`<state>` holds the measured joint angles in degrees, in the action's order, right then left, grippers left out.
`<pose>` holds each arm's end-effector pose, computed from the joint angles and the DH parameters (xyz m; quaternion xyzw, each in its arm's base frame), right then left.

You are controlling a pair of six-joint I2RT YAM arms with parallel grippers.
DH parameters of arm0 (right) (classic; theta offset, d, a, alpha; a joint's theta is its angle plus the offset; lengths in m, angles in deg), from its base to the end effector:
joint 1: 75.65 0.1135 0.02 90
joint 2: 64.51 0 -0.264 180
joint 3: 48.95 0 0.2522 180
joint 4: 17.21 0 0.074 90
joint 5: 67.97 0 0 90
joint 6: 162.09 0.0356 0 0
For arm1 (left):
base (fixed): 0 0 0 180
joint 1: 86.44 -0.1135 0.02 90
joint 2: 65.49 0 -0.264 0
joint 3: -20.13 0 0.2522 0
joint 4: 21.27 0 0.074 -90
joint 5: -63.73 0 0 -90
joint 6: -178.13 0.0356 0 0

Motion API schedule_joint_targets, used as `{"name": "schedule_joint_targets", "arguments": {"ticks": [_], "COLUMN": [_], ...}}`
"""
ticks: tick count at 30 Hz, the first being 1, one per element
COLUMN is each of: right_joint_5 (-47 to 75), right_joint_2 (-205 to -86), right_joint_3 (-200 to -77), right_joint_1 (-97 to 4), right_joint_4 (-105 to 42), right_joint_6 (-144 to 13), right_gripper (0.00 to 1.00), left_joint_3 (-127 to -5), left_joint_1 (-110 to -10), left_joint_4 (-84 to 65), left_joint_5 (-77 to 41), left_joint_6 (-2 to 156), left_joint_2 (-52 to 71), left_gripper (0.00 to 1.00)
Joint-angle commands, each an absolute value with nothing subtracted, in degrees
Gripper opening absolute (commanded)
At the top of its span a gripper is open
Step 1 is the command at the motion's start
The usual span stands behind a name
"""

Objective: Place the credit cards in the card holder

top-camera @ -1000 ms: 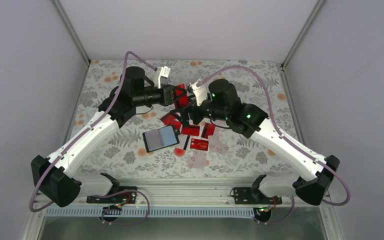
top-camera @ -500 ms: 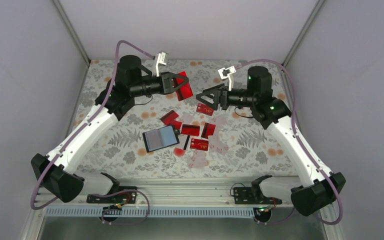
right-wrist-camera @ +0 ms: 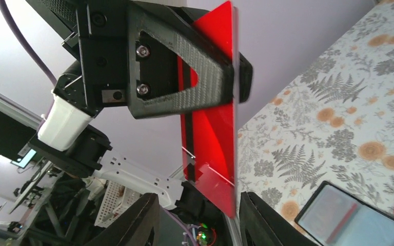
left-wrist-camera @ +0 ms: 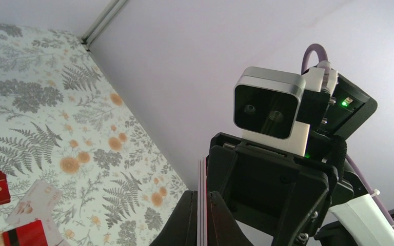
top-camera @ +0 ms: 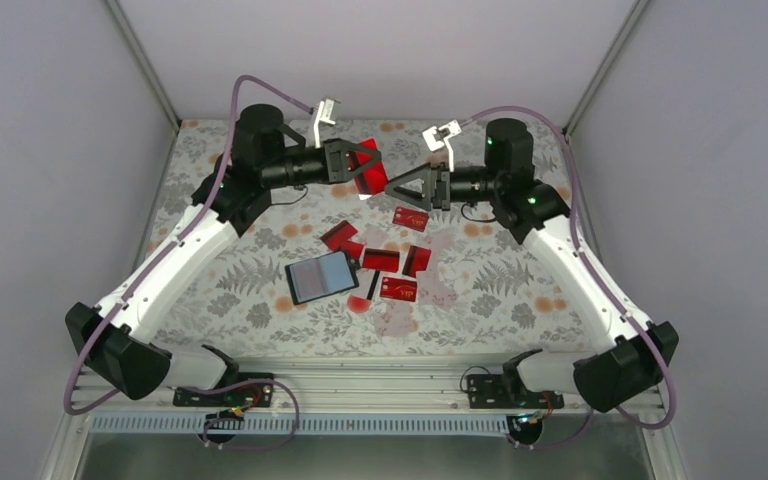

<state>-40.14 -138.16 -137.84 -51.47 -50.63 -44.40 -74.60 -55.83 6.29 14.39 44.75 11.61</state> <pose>0.2381 0.1414 0.4048 -0.2814 0.7026 0.5957 0.2688 0.2472 -0.1732 0.4298 0.1423 0.7384 -0.5754 0.3217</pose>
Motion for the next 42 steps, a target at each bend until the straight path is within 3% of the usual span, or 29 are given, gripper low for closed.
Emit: {"name": "schedule_joint_targets", "arguments": {"ticks": [1, 4, 8, 11, 15, 18, 30, 32, 36, 42], "right_joint_5": [-40.72, -39.1, -37.13, -36.4, -37.18, -37.63, -32.13, -31.04, -31.49, -38.45], "right_joint_2": [-140.23, -141.96, -142.92, -142.58, -142.65, -142.4, -140.59, -140.12, -138.57, -137.55], "right_joint_3": [-141.91, -143.77, -145.4, -145.34, -145.29, -145.4, -142.26, -140.92, -137.32, -130.66], "right_joint_1": [-48.77, -47.0, -46.22, -46.25, -46.7, -47.53, -50.18, -50.54, -51.15, -53.46], "right_joint_4": [-48.84, -48.76, -50.21, -52.1, -53.77, -54.22, -52.26, -52.16, -50.88, -50.93], "right_joint_6": [-43.49, -43.55, -44.73, -46.23, -47.79, -48.14, -47.97, -48.81, -51.14, -56.71], "right_gripper": [0.38, 0.29, 0.05, 0.04, 0.04, 0.04, 0.03, 0.03, 0.03, 0.04], "left_joint_3": [-74.61, -74.68, -74.66, -74.58, -74.68, -74.84, -65.93, -63.07, -59.55, -55.77], "left_joint_1": [-55.43, -55.02, -54.83, -54.88, -54.85, -54.92, -56.03, -56.22, -56.89, -58.72], "left_joint_4": [4.59, 4.43, 5.66, 7.33, 9.47, 12.04, 11.39, 9.36, 7.49, 5.65], "left_joint_5": [15.06, 14.91, 14.41, 13.93, 13.26, 11.21, 0.41, -1.03, -1.56, 14.77], "left_joint_6": [43.48, 43.23, 43.87, 45.29, 46.54, 47.9, 58.4, 60.2, 62.15, 70.52], "left_joint_2": [11.67, 11.79, 11.4, 10.78, 10.1, 9.15, 0.89, -1.05, -1.63, 1.65], "left_gripper": [0.02, 0.02, 0.02, 0.06, 0.52, 0.72, 0.78, 0.82, 1.0, 0.95]}}
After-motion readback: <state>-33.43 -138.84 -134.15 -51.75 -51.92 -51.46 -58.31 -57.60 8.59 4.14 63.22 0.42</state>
